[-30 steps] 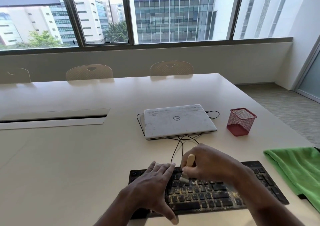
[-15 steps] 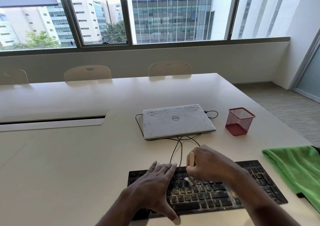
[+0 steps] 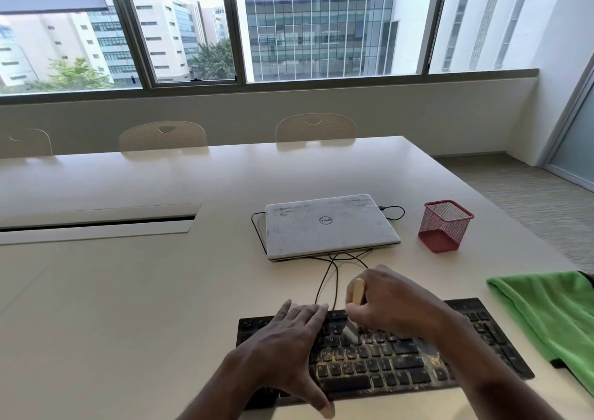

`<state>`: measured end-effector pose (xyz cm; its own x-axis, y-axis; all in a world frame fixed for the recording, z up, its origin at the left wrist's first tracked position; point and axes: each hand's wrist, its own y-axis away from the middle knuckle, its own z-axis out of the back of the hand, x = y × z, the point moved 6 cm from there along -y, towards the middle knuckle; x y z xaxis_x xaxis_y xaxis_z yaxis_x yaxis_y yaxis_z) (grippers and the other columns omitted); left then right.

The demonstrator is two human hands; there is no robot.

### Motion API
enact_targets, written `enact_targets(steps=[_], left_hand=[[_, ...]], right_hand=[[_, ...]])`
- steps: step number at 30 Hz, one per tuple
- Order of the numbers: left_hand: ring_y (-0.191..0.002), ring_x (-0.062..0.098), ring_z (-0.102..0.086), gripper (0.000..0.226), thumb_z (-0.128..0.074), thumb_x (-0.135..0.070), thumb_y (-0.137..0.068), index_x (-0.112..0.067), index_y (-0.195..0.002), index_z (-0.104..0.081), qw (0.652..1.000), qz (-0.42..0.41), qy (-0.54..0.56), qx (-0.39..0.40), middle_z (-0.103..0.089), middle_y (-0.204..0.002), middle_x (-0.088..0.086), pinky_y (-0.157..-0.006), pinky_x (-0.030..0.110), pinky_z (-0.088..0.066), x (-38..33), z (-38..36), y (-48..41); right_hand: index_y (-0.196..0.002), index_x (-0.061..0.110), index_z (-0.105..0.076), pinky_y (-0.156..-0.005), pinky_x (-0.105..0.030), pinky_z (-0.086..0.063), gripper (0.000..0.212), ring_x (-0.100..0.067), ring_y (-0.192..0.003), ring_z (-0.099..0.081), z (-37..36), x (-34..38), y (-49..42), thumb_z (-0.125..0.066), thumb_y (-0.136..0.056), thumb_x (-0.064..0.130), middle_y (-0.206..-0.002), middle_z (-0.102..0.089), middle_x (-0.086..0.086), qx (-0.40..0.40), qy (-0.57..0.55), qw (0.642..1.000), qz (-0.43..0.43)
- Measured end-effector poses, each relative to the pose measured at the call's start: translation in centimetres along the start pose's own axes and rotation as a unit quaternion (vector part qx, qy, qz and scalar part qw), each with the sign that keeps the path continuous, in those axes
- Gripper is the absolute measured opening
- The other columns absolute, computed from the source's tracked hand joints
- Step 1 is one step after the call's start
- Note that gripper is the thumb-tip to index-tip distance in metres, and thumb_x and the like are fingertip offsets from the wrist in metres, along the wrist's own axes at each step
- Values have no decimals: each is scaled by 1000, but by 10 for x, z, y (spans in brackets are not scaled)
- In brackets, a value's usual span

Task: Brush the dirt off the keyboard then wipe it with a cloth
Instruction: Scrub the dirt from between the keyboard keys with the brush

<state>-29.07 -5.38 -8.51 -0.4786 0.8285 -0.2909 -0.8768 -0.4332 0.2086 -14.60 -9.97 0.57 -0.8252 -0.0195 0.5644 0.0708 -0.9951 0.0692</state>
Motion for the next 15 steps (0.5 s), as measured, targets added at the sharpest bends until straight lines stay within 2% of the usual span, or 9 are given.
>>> enact_targets(steps=[2,5,7,10,12,15], left_hand=[[-154,13,8,146,-78,-76,-66,-13,-160,14,1000,0,2,2,3,-171,4,-115,25,25,-1,1,0],[-154,15,8,146,-79,-75,-67,-14,-160,15,1000,2,5,7,4,-171,4,-114,25,25,-2,2,0],[-155,15,8,147,-79,-76,-66,-14,-160,15,1000,0,2,4,2,-171,4,-116,26,24,-2,1,-1],[-155,14,7,147,-78,-77,-65,-13,-160,14,1000,-1,-3,6,2,-171,4,-118,28,23,-1,0,-1],[-155,14,9,147,-77,-77,-66,-13,-160,15,1000,-3,-5,6,3,-171,4,-118,29,22,-2,0,-2],[-155,13,9,148,-77,-78,-65,-14,-160,15,1000,-7,-7,5,3,-171,4,-122,32,19,-4,1,-3]], right_hand=[[-73,17,-70,-51,-22,-40,19,-5,-51,-48,-3,7,1,-66,-90,23,-66,-66,-1,30,3,999,31],[-76,9,-71,-52,-27,-41,17,-8,-52,-48,-9,5,3,-65,-88,19,-68,-67,-5,80,32,996,26],[-74,6,-70,-51,-30,-42,16,-10,-52,-48,-5,-3,4,-65,-85,16,-64,-63,-6,80,46,996,-1],[-70,17,-70,-50,-27,-44,16,-6,-49,-50,4,0,3,-66,-86,21,-62,-65,2,37,39,998,17],[-77,20,-73,-52,-25,-46,13,-4,-52,-53,1,8,3,-68,-89,24,-66,-68,5,54,22,997,45],[-81,15,-73,-55,-26,-48,12,-5,-54,-53,-6,4,5,-69,-88,23,-69,-68,2,86,47,995,34]])
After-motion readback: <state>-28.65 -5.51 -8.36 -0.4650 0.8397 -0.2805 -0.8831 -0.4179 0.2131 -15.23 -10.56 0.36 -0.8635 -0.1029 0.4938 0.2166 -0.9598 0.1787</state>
